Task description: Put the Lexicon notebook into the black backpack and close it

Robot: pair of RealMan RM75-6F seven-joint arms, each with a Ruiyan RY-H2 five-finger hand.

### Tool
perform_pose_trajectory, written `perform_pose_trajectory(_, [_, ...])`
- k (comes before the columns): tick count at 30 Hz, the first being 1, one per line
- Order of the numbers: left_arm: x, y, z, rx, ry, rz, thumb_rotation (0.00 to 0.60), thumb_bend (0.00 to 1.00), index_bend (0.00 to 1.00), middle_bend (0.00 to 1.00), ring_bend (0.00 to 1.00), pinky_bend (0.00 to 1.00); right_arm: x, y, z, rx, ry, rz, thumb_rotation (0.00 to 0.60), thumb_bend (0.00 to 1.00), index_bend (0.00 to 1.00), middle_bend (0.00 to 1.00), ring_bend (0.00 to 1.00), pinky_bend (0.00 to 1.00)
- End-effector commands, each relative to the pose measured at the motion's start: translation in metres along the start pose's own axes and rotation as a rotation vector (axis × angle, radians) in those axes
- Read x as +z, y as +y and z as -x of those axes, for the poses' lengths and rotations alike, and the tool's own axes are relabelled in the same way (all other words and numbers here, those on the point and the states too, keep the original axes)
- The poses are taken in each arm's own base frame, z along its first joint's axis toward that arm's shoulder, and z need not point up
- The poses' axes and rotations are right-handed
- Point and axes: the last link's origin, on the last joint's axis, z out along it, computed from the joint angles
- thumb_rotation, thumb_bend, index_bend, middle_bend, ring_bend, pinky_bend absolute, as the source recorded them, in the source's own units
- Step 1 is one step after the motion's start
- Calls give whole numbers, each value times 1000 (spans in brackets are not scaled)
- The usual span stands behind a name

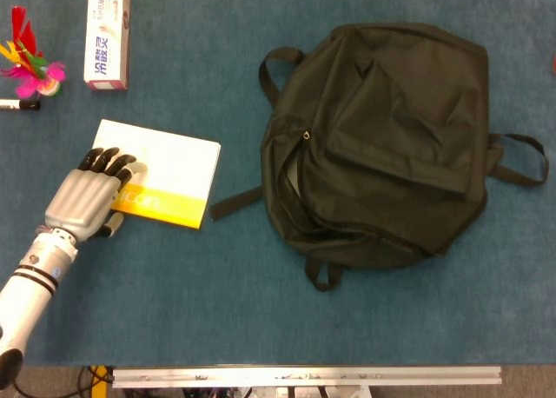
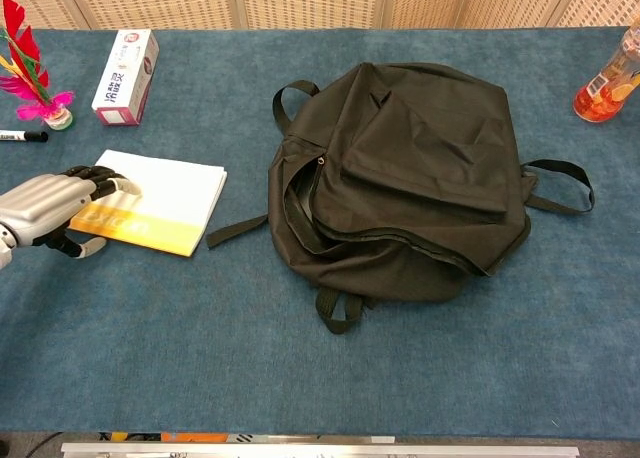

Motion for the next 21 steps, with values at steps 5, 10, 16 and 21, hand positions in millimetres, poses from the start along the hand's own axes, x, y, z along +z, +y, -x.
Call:
perform_pose_trajectory(5, [6, 3, 1, -16, 10, -8, 600, 328, 197, 177, 96, 73, -2, 4, -1, 7, 4, 11, 600, 0, 247, 355, 245, 470])
perform_pose_trajectory(10, [9, 3, 2, -19, 6, -13, 600, 328, 208, 191, 106, 79, -4, 6, -2, 11, 7, 16, 600, 0, 247, 355, 245, 472])
perform_pose_trajectory(16, [14, 8, 5, -93, 14, -12, 600, 328, 263, 239, 154, 111, -4, 8, -3, 15, 7, 20, 600, 0, 247, 355, 245, 472])
perform_pose_trajectory(21, [22, 15, 3, -167, 69, -7, 600, 328, 347, 315, 230, 168, -5, 10, -4, 18, 10, 25, 600, 0, 247, 355, 246, 472])
